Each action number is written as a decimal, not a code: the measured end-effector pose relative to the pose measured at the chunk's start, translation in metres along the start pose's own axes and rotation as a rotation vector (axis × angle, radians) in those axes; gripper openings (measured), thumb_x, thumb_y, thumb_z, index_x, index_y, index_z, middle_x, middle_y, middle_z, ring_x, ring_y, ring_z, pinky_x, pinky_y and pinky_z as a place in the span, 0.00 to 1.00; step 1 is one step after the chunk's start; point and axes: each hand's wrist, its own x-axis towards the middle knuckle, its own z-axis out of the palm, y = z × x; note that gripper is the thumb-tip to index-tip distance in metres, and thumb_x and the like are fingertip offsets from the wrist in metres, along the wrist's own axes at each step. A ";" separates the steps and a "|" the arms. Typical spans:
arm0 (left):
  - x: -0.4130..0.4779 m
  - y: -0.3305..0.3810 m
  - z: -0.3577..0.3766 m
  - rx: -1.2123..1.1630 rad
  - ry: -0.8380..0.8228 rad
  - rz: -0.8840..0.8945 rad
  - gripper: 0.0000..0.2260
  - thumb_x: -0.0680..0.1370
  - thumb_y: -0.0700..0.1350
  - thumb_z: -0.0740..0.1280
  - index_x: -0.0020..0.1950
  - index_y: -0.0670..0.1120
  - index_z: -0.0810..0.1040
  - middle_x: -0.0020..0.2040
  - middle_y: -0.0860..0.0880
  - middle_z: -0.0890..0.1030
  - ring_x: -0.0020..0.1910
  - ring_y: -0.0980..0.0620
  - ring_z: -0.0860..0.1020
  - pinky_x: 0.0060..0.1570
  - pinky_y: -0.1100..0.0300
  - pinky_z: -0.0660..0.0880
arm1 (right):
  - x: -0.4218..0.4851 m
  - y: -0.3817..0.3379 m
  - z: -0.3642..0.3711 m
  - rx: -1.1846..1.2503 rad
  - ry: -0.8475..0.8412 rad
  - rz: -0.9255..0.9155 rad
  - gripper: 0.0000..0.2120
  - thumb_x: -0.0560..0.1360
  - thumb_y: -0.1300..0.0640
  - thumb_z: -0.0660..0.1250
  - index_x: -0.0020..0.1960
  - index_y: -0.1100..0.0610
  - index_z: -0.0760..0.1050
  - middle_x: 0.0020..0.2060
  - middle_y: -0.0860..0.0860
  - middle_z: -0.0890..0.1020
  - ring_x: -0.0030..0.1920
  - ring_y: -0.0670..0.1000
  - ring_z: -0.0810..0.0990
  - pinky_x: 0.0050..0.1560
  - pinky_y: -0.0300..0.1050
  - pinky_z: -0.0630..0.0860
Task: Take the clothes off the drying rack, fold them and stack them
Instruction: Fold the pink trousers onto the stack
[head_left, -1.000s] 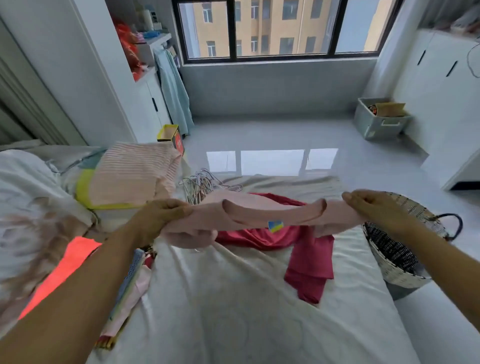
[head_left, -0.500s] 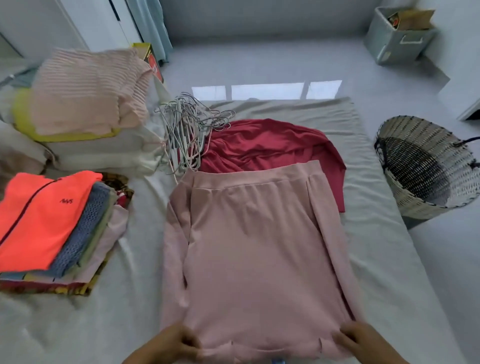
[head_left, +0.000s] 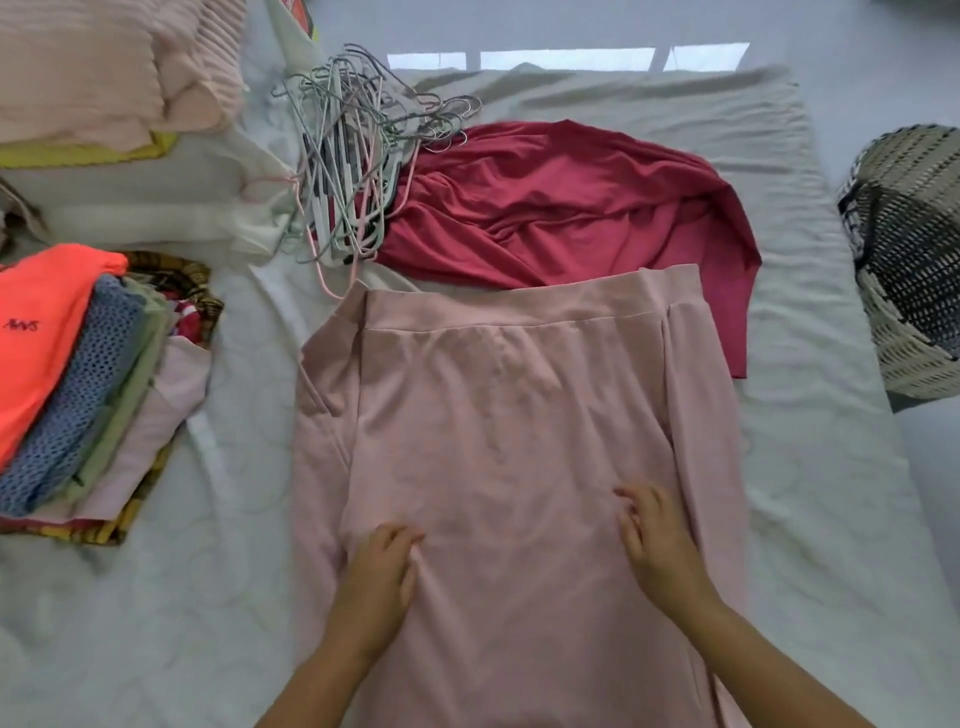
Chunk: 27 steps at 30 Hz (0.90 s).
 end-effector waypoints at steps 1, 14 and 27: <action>0.016 0.004 -0.003 0.069 0.074 -0.044 0.14 0.69 0.43 0.62 0.53 0.47 0.77 0.49 0.43 0.80 0.50 0.50 0.74 0.47 0.59 0.76 | 0.024 -0.005 -0.001 -0.010 0.029 0.025 0.16 0.75 0.61 0.58 0.61 0.64 0.72 0.57 0.61 0.73 0.57 0.62 0.73 0.60 0.47 0.65; 0.147 -0.017 -0.049 -0.083 0.214 -0.388 0.19 0.75 0.38 0.68 0.63 0.31 0.70 0.61 0.32 0.73 0.62 0.36 0.70 0.62 0.48 0.64 | 0.130 0.029 -0.059 -0.142 0.219 0.184 0.16 0.78 0.53 0.58 0.57 0.64 0.73 0.53 0.60 0.78 0.55 0.61 0.74 0.54 0.53 0.70; 0.238 -0.031 -0.076 -0.554 0.366 -0.697 0.14 0.75 0.37 0.67 0.60 0.36 0.76 0.56 0.40 0.78 0.45 0.50 0.72 0.46 0.58 0.69 | 0.235 0.013 -0.088 0.324 0.258 0.271 0.08 0.75 0.55 0.63 0.48 0.59 0.77 0.36 0.50 0.76 0.34 0.46 0.72 0.29 0.30 0.69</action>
